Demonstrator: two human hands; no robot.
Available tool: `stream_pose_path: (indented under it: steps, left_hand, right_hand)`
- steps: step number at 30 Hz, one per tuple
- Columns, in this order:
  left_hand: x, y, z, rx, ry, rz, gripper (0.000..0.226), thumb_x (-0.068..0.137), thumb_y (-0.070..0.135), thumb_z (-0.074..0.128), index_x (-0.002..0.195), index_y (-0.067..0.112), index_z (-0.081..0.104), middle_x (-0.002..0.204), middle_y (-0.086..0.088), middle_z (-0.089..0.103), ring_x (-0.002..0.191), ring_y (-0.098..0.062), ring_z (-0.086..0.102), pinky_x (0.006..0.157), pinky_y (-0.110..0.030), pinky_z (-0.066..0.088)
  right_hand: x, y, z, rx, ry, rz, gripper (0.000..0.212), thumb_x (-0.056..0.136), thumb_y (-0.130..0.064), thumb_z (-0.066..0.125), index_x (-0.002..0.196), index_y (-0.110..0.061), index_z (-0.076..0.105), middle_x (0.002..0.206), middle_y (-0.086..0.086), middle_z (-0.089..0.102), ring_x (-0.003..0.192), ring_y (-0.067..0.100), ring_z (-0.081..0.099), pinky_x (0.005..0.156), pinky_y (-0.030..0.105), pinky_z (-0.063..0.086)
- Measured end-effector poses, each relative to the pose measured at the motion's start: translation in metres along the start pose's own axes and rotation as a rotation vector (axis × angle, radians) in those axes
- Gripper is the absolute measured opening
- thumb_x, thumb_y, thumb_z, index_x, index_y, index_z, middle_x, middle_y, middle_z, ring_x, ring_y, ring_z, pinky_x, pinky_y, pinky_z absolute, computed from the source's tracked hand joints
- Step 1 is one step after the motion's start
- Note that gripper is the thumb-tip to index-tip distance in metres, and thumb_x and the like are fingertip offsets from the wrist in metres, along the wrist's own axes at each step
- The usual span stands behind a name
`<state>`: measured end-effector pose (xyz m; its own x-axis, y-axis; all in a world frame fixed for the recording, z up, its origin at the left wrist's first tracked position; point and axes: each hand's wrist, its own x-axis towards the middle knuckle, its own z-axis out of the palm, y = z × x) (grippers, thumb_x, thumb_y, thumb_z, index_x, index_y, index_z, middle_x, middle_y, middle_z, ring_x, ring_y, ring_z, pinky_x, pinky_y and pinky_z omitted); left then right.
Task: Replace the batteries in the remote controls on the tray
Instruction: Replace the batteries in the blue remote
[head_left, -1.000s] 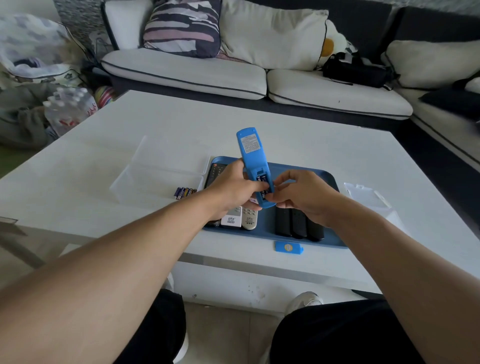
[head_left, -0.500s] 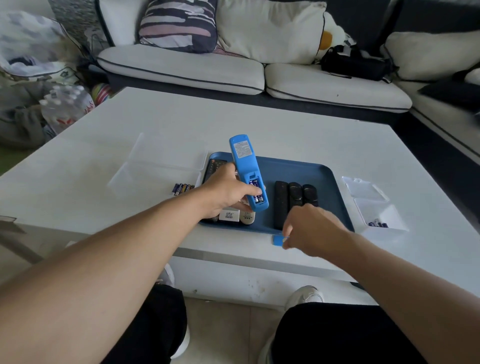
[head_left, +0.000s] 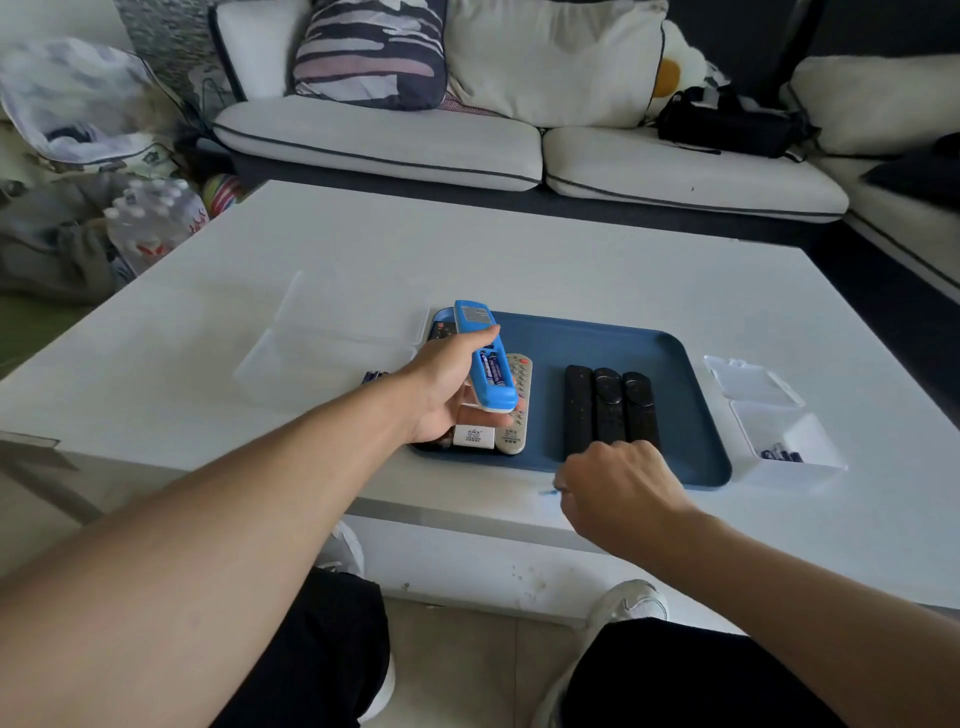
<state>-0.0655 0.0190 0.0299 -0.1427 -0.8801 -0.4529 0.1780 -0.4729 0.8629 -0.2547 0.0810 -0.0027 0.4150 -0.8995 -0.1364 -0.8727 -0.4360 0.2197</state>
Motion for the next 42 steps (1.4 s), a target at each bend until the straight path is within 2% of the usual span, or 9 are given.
stream_pose_path:
  steps: [6, 9, 12, 15, 17, 20, 26, 32, 42]
  left_hand:
    - [0.000, 0.002, -0.002, 0.017, -0.012, -0.006, 0.048, 0.100, 0.047, 0.052, 0.129, 0.009, 0.063, 0.087, -0.007, 0.070, 0.068, -0.026, 0.070, 0.056, -0.041, 0.061]
    - [-0.001, 0.002, 0.001, 0.055, -0.029, 0.023, 0.036, 0.102, 0.045, 0.050, 0.106, 0.015, 0.068, 0.075, -0.002, 0.072, 0.079, -0.027, 0.066, 0.063, -0.044, 0.060]
    - [-0.001, 0.001, 0.003, 0.062, -0.022, 0.034, 0.032, 0.103, 0.043, 0.049, 0.095, 0.018, 0.068, 0.071, 0.000, 0.072, 0.076, -0.025, 0.068, 0.069, -0.048, 0.059]
    - [-0.002, 0.001, 0.005, 0.083, -0.032, 0.034, 0.033, 0.102, 0.046, 0.050, 0.106, 0.018, 0.068, 0.085, -0.004, 0.071, 0.071, -0.022, 0.070, 0.066, -0.047, 0.060]
    - [-0.002, 0.001, 0.006, 0.101, -0.044, 0.038, 0.036, 0.102, 0.048, 0.049, 0.113, 0.020, 0.068, 0.097, -0.008, 0.068, 0.074, -0.022, 0.070, 0.063, -0.044, 0.060]
    - [-0.004, 0.001, 0.005, 0.099, -0.088, 0.032, 0.043, 0.101, 0.055, 0.046, 0.118, 0.023, 0.069, 0.103, -0.008, 0.070, 0.082, -0.024, 0.072, 0.063, -0.044, 0.059]
    - [-0.005, 0.001, 0.001, 0.080, -0.175, 0.042, 0.042, 0.100, 0.057, 0.046, 0.120, 0.027, 0.069, 0.109, -0.006, 0.070, 0.089, -0.031, 0.074, 0.069, -0.051, 0.059]
    - [-0.007, 0.000, 0.002, 0.105, -0.235, 0.040, 0.043, 0.097, 0.053, 0.054, 0.124, 0.021, 0.065, 0.111, -0.018, 0.065, 0.095, -0.037, 0.071, 0.078, -0.057, 0.058]
    - [-0.008, 0.003, 0.001, 0.008, -0.231, 0.004, 0.038, 0.103, 0.047, 0.047, 0.122, 0.019, 0.066, 0.106, -0.012, 0.069, 0.090, -0.035, 0.072, 0.064, -0.045, 0.060]
  right_hand:
    - [0.006, 0.025, -0.046, 0.973, -0.018, 0.091, 0.031, 0.096, -0.014, 0.051, 0.101, -0.032, 0.076, 0.076, -0.004, 0.075, 0.066, 0.011, 0.072, 0.069, 0.027, 0.060]
    - [0.014, 0.036, -0.059, 1.160, 0.133, 0.102, 0.018, 0.096, -0.021, 0.061, 0.095, -0.029, 0.077, 0.080, -0.003, 0.076, 0.072, 0.013, 0.073, 0.076, 0.032, 0.060]
    - [0.024, 0.036, -0.062, 1.243, 0.329, 0.134, 0.004, 0.089, -0.017, 0.074, 0.088, -0.019, 0.071, 0.077, -0.004, 0.075, 0.061, 0.008, 0.065, 0.066, 0.022, 0.054]
    - [0.034, 0.031, -0.063, 1.419, 0.352, 0.132, 0.028, 0.087, -0.014, 0.077, 0.107, -0.016, 0.057, 0.078, 0.002, 0.070, 0.059, 0.011, 0.064, 0.057, 0.018, 0.048]
    - [0.039, 0.027, -0.064, 1.422, 0.348, 0.079, 0.037, 0.088, -0.010, 0.075, 0.118, -0.018, 0.056, 0.079, -0.001, 0.067, 0.061, 0.012, 0.067, 0.058, 0.020, 0.050]
    - [0.045, 0.023, -0.062, 1.285, 0.331, 0.021, 0.030, 0.086, -0.011, 0.076, 0.111, -0.024, 0.064, 0.080, -0.005, 0.066, 0.066, 0.019, 0.071, 0.070, 0.038, 0.059]
    - [0.051, 0.026, -0.056, 1.156, 0.300, 0.032, 0.030, 0.080, -0.025, 0.084, 0.102, -0.037, 0.067, 0.084, -0.005, 0.065, 0.065, 0.004, 0.054, 0.063, 0.018, 0.045]
    - [0.053, 0.031, -0.048, 1.207, 0.260, 0.077, 0.034, 0.076, -0.031, 0.086, 0.107, -0.035, 0.071, 0.078, -0.005, 0.057, 0.059, 0.007, 0.050, 0.063, 0.025, 0.044]
    - [0.048, 0.035, -0.051, 1.503, 0.259, -0.037, 0.031, 0.079, -0.014, 0.083, 0.106, -0.020, 0.069, 0.083, 0.000, 0.071, 0.067, 0.016, 0.053, 0.060, 0.027, 0.046]
